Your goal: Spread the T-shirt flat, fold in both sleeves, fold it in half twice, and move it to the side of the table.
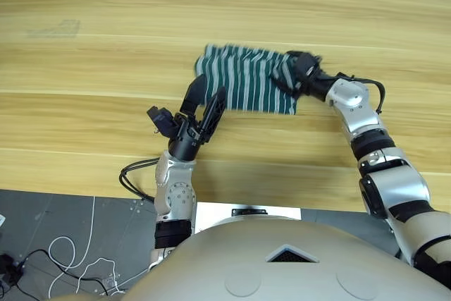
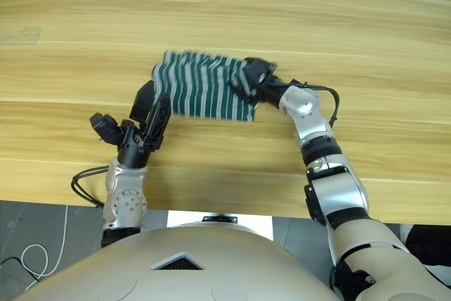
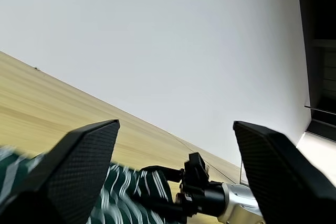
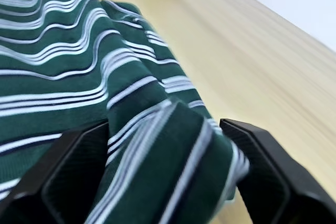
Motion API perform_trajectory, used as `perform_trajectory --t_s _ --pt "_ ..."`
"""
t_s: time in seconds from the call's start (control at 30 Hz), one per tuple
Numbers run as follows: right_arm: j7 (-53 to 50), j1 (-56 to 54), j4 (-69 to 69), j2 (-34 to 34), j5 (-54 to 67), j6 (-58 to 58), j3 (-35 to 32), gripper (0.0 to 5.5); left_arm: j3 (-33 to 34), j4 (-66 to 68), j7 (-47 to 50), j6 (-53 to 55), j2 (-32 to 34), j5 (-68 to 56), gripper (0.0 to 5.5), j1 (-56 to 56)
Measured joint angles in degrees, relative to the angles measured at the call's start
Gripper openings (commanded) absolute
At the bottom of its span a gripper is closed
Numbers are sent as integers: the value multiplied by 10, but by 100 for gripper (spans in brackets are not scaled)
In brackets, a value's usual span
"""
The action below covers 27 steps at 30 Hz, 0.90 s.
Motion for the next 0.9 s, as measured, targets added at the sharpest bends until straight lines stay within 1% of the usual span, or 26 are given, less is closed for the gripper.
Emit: perform_trajectory --t_s 0.07,0.17,0.27,0.37,0.47,0.57,0.67,0.73,0.9 --pt "-56 -14 39 -5 11 16 -37 373 2 -8 2 0 0 -1 402 5" --pt "-105 -22 80 -42 26 30 -88 373 7 -9 5 -4 -1 -4 402 9" --pt "-125 -29 107 -67 28 39 -118 373 13 -14 6 -10 -1 -6 402 15" --pt "-131 -38 126 -77 30 48 -137 373 19 -19 9 -18 -2 -6 402 26" --pt "-150 -47 144 -87 44 69 -171 373 25 -28 14 -26 -5 -10 402 44" --pt "-178 -51 158 -108 74 107 -220 373 28 -33 15 -35 -7 -16 402 57" --pt "-213 -53 162 -112 110 139 -269 373 31 -37 17 -42 -10 -17 402 66" --pt "-236 -52 154 -107 124 150 -289 373 33 -40 17 -49 -13 -20 402 76" --pt "-256 -49 132 -84 126 156 -296 373 35 -41 17 -60 -17 -22 402 84"
